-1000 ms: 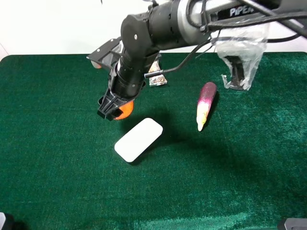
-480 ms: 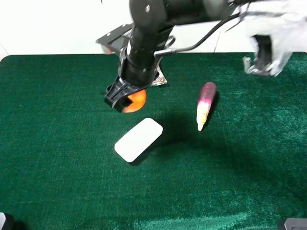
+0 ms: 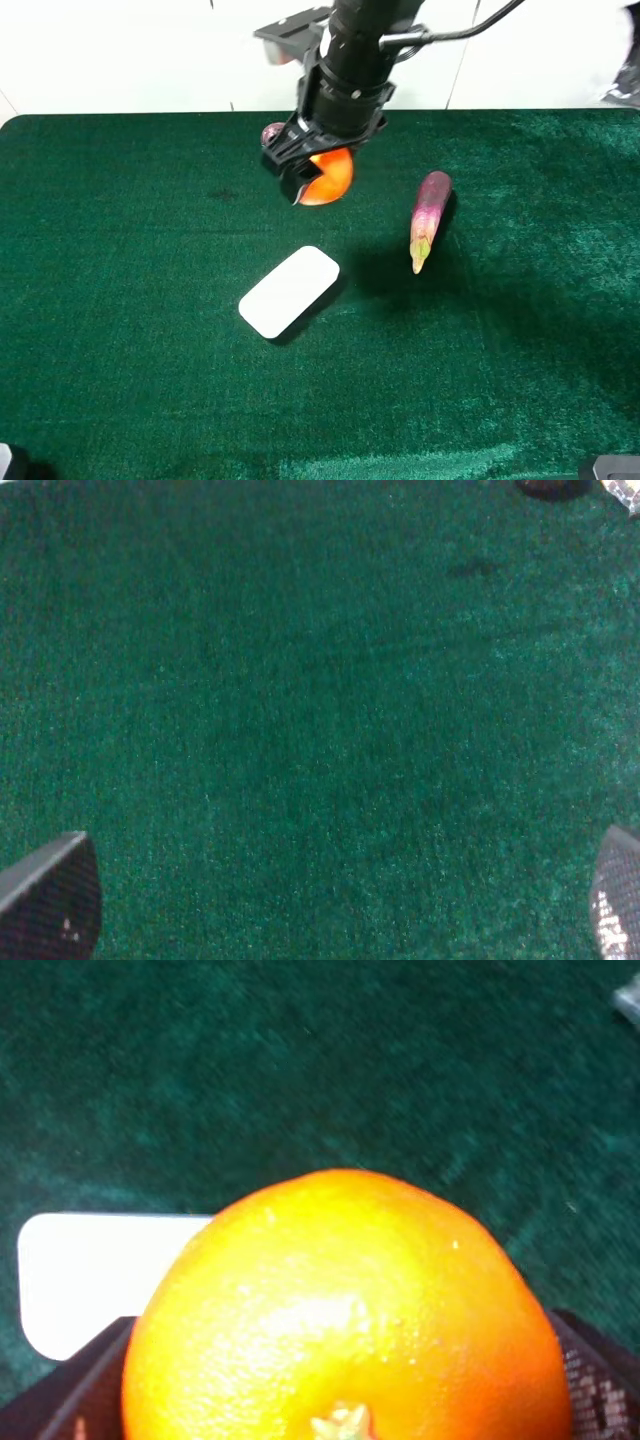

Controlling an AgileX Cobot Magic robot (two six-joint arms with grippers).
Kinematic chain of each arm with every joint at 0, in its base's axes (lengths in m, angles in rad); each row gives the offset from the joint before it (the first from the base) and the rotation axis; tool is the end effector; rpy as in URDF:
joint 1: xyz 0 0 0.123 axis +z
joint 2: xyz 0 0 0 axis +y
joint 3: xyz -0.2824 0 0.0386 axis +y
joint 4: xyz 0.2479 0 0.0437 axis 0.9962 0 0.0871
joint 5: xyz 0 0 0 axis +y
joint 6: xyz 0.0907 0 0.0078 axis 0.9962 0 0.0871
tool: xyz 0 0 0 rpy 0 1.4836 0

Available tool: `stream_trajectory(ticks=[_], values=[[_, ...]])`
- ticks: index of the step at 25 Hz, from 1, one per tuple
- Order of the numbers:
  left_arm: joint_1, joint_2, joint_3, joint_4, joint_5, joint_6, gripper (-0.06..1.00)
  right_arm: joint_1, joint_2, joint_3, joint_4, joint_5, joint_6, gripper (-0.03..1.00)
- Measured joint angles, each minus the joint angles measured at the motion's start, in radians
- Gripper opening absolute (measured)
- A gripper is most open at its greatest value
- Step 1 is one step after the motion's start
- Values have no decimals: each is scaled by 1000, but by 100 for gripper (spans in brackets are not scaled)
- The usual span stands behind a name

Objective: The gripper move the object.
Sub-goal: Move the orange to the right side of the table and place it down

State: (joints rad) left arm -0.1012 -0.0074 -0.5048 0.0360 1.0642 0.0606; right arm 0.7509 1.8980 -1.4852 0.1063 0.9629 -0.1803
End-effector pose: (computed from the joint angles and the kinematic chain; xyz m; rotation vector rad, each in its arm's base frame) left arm -0.0064 0.0035 0.2782 0.1625 2.0286 0.0175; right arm 0.2850 0.2769 0.2315 -1.2336 2.6107 0.2484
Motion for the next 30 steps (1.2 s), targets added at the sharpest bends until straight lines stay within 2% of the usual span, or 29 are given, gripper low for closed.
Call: stream_trajectory(ticks=[12, 23, 30], values=[[0, 0, 0, 0, 0, 0, 99, -157, -68, -2, -12, 123, 28, 55], [0, 0, 0, 0, 0, 0, 99, -299, -79, -2, -15, 147, 28, 55], [0, 0, 0, 0, 0, 0, 99, -419, -79, -2, -15, 147, 17, 55]])
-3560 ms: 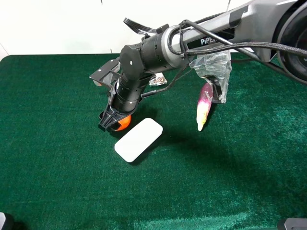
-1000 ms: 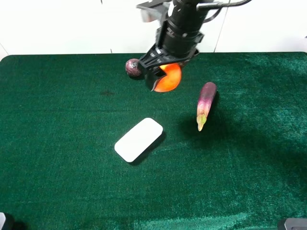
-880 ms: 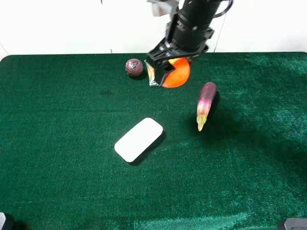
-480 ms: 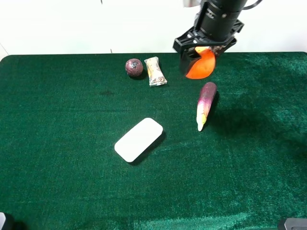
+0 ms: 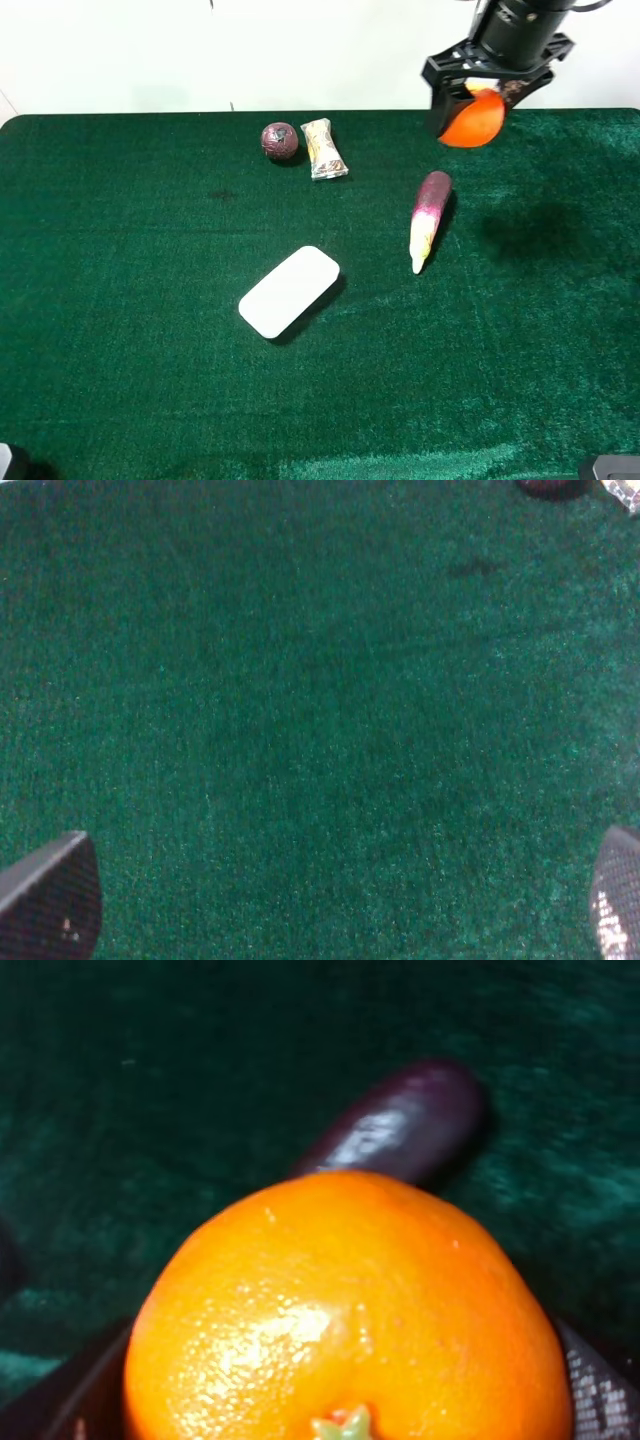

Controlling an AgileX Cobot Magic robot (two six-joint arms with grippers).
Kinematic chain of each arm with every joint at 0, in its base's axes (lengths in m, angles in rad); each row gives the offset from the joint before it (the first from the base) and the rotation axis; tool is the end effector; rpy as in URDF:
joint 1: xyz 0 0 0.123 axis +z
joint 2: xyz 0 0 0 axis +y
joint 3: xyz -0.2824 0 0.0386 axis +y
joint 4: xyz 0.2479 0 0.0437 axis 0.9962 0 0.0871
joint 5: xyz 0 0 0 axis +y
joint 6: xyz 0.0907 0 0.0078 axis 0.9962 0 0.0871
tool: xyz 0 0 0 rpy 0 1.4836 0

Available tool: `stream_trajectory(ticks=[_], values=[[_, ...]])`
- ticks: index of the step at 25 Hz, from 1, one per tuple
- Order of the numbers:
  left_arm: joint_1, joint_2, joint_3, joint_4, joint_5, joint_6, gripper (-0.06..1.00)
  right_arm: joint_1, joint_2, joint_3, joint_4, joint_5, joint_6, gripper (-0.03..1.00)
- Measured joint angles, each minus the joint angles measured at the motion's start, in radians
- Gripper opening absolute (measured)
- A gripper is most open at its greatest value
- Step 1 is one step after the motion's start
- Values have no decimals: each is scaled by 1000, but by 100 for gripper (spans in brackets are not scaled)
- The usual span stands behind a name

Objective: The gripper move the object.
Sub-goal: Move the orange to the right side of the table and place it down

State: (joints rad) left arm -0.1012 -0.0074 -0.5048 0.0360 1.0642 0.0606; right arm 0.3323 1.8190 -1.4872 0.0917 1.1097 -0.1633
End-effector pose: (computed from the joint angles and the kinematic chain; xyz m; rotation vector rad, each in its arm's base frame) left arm -0.0064 0.0035 0.2782 0.1625 2.0286 0.0175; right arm 0.3520 0.1294 0.2592 -0.6731 2.8510 0.1533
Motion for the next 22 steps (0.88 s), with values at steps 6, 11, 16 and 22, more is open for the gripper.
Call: stream_trajectory(ticks=[6, 11, 16, 22], values=[[0, 0, 0, 0, 0, 0, 99, -89, -1, 21, 4, -6, 0, 55], [0, 0, 0, 0, 0, 0, 99, -138, -1, 105, 16, -53, 0, 55], [0, 0, 0, 0, 0, 0, 99, -164, -1, 194, 27, -139, 0, 55], [0, 0, 0, 0, 0, 0, 99, -172, -1, 281, 22, -240, 0, 55]])
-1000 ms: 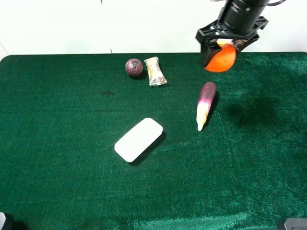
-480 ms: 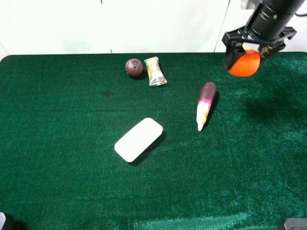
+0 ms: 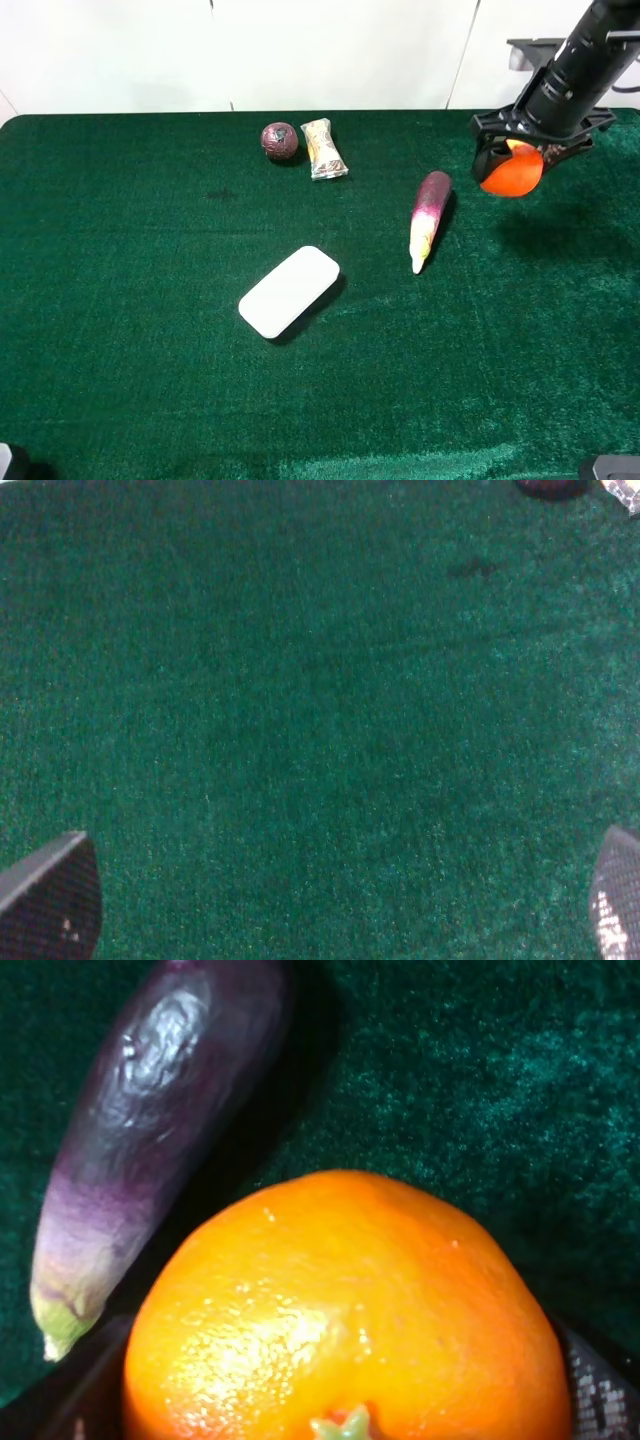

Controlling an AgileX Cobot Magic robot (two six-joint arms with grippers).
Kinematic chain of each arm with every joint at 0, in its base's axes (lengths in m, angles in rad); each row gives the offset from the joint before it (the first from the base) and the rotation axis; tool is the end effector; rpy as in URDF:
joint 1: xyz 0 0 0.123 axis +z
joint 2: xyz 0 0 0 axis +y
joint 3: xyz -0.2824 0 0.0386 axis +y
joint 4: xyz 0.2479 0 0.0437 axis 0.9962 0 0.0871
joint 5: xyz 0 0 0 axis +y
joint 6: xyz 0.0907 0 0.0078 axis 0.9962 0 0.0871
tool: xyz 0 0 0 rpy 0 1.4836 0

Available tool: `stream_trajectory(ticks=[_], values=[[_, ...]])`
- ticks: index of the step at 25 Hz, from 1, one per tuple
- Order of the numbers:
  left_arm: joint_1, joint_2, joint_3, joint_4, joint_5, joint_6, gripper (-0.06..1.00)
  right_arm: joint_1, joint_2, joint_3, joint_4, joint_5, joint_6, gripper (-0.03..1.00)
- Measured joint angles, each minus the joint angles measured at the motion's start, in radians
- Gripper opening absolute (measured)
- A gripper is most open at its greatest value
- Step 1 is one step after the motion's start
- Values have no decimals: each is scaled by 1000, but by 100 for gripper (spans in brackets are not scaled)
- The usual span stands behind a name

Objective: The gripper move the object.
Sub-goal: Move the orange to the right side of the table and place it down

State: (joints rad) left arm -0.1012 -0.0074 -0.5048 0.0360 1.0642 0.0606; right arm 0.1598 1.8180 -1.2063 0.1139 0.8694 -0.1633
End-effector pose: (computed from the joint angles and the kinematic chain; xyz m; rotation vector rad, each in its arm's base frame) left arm -0.0064 0.0035 0.2782 0.1625 2.0286 0.0175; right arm 0.3450 0.0636 0.1915 -0.3799 2.9371 0.1381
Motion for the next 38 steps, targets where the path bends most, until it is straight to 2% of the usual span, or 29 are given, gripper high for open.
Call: stream_trajectory(ticks=[14, 26, 38], values=[[0, 0, 0, 0, 0, 0, 99, -47, 3, 153, 1, -184, 0, 55], [0, 0, 0, 0, 0, 0, 99, -47, 58, 160, 24, -239, 0, 55], [0, 0, 0, 0, 0, 0, 99, -47, 58, 160, 52, -246, -15, 55]])
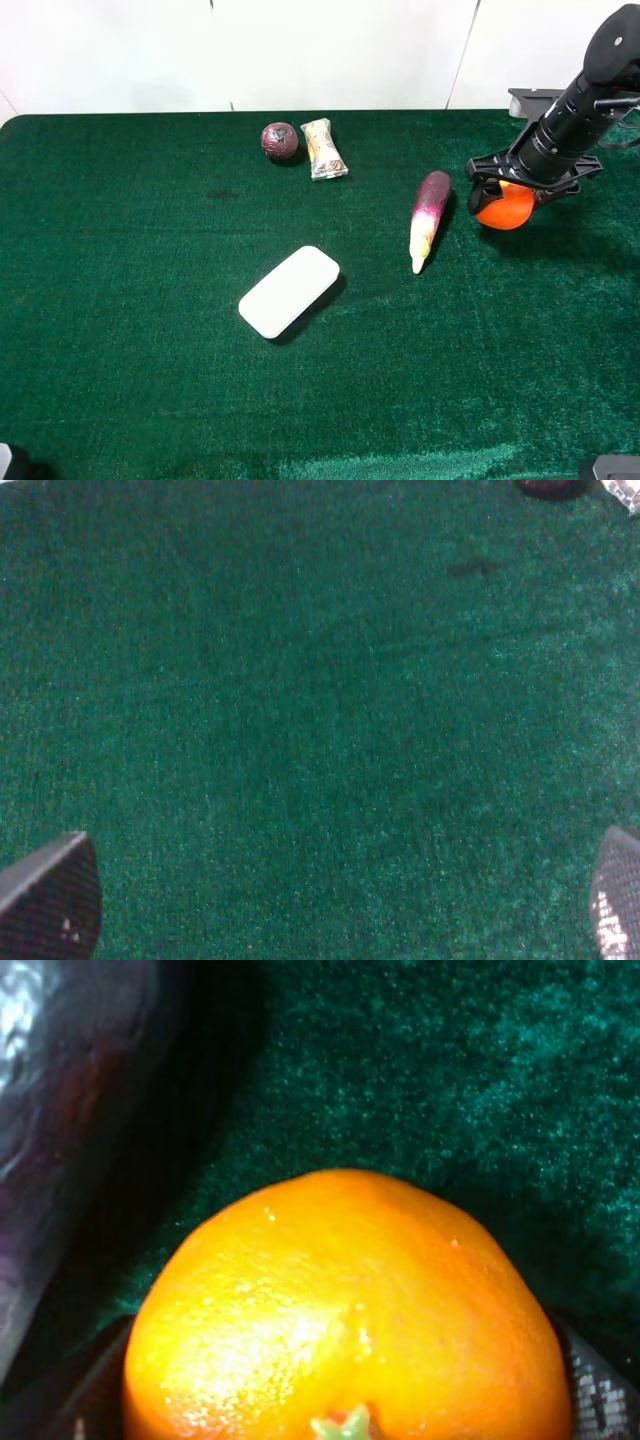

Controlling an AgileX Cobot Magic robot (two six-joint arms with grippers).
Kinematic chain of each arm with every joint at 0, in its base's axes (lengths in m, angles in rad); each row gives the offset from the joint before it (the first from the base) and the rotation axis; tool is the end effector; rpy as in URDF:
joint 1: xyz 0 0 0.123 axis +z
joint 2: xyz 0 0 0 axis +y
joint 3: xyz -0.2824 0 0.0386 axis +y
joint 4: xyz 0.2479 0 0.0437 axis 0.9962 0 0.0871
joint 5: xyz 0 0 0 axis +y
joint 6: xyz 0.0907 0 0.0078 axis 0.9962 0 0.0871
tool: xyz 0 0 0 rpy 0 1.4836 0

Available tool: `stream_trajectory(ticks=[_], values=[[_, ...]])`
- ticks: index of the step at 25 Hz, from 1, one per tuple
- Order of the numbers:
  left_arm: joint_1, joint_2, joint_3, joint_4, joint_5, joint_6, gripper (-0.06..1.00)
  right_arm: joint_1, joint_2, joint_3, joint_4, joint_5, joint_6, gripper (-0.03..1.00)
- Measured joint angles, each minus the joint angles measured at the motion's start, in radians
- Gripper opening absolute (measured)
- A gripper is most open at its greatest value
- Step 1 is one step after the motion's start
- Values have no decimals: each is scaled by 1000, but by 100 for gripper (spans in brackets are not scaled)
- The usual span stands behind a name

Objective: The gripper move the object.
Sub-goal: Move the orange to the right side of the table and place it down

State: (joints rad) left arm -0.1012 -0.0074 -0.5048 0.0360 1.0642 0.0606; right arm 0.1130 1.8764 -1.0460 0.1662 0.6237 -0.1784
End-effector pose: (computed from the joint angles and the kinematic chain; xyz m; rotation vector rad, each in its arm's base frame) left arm -0.0064 0.0035 0.2782 0.1625 2.0286 0.0175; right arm 0.3369 0.0471 0.1385 -0.2434 2.9208 0.1527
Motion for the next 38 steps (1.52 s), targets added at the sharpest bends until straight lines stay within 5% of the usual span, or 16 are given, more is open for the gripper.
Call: stream_trajectory(ticks=[22, 27, 38], values=[[0, 0, 0, 0, 0, 0, 99, 0, 53, 26, 53, -25, -22, 55], [0, 0, 0, 0, 0, 0, 99, 0, 53, 26, 57, -27, -23, 68], [0, 0, 0, 0, 0, 0, 99, 0, -14, 16, 67, 43, -15, 69]])
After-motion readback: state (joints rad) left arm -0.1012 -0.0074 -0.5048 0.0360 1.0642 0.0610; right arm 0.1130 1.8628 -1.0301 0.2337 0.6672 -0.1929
